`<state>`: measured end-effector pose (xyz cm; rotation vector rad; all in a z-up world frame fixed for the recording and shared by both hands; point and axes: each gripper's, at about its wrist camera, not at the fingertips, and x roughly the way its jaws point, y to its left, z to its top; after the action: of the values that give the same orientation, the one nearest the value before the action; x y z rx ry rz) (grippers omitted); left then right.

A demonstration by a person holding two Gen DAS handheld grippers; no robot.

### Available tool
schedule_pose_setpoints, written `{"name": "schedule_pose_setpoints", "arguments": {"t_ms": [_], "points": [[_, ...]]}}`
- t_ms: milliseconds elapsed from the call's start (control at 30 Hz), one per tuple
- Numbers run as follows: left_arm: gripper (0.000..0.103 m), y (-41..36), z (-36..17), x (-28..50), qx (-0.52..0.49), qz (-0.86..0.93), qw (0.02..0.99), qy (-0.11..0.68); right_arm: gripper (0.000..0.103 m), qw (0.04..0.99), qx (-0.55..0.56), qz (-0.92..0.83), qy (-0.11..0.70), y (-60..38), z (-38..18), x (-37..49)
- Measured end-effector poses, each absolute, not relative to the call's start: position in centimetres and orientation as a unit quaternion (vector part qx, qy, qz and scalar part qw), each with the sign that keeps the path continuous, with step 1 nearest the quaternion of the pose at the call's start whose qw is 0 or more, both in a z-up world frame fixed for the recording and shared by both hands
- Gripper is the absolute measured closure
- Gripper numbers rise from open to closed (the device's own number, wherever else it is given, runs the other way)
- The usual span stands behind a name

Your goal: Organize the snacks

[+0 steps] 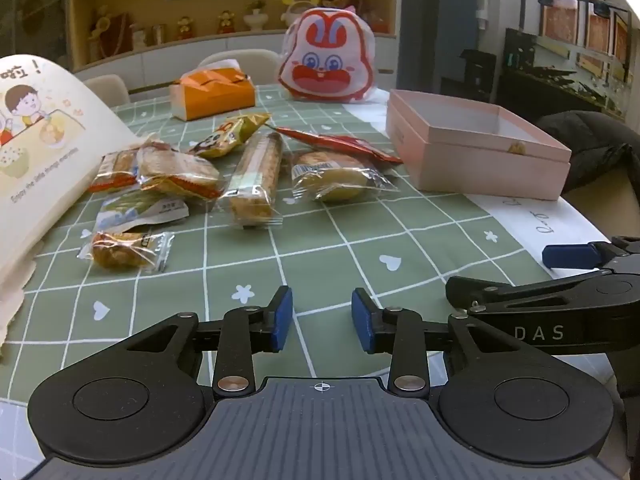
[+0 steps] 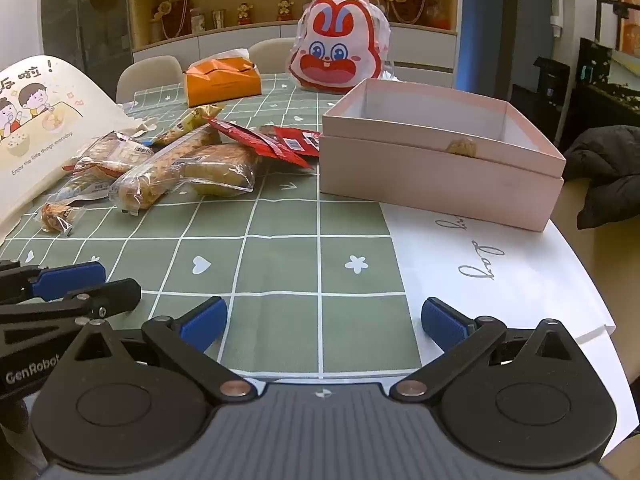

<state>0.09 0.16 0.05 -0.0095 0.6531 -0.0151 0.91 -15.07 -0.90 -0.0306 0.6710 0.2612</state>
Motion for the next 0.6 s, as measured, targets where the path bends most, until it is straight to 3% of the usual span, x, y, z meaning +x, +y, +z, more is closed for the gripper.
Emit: {"name": "schedule_pose_setpoints", "arguments": {"t_ms": [600], "points": [[0.065,0.3,0.05,0.01,-0.008,-0.004,0.949,0.314,0.0,0.939,-0.014,0.126,0.321,-15.17,-0.94,0.75]]}}
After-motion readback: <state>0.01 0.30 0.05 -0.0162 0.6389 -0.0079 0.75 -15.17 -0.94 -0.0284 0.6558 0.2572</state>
